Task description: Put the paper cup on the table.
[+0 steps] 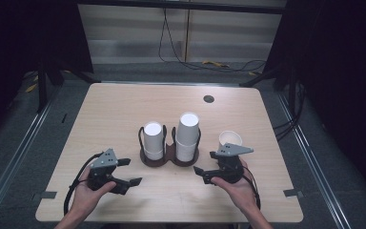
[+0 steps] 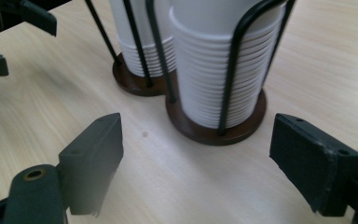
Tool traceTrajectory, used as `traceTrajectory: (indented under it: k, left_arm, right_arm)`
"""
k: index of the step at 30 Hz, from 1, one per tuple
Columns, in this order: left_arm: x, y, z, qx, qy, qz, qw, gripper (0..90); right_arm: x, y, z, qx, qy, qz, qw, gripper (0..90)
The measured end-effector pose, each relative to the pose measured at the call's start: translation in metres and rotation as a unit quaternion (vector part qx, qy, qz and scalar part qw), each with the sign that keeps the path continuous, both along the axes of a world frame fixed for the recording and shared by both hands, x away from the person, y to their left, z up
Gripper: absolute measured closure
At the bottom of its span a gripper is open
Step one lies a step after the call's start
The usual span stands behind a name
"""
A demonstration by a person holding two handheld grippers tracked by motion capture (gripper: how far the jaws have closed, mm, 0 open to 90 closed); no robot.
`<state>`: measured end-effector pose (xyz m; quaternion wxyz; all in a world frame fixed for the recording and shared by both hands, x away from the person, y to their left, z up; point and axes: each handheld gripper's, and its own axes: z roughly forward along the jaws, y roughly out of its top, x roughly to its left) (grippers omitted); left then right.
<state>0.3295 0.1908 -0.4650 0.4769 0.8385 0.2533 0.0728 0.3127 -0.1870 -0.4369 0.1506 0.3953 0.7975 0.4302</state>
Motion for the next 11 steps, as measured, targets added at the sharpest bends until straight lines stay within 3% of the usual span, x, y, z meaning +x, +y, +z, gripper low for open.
traceTrajectory:
  k: [5, 9, 11]
  left_arm:
    - [-0.004, 0.001, -0.007, -0.008, 0.003, 0.012, 0.9999, 16.8]
    - [-0.004, 0.002, -0.010, 0.006, 0.010, -0.014, 0.9998, 16.8]
    - [-0.004, 0.002, -0.012, 0.008, 0.007, -0.006, 0.9999, 16.8]
  right_arm:
    - [-0.002, 0.007, -0.018, 0.000, 0.011, 0.005, 0.9999, 17.0]
    - [-0.001, 0.010, -0.029, -0.011, 0.025, 0.012, 0.9996, 16.5]
    - [-0.001, 0.010, -0.032, -0.016, 0.026, 0.004, 0.9995, 16.0]
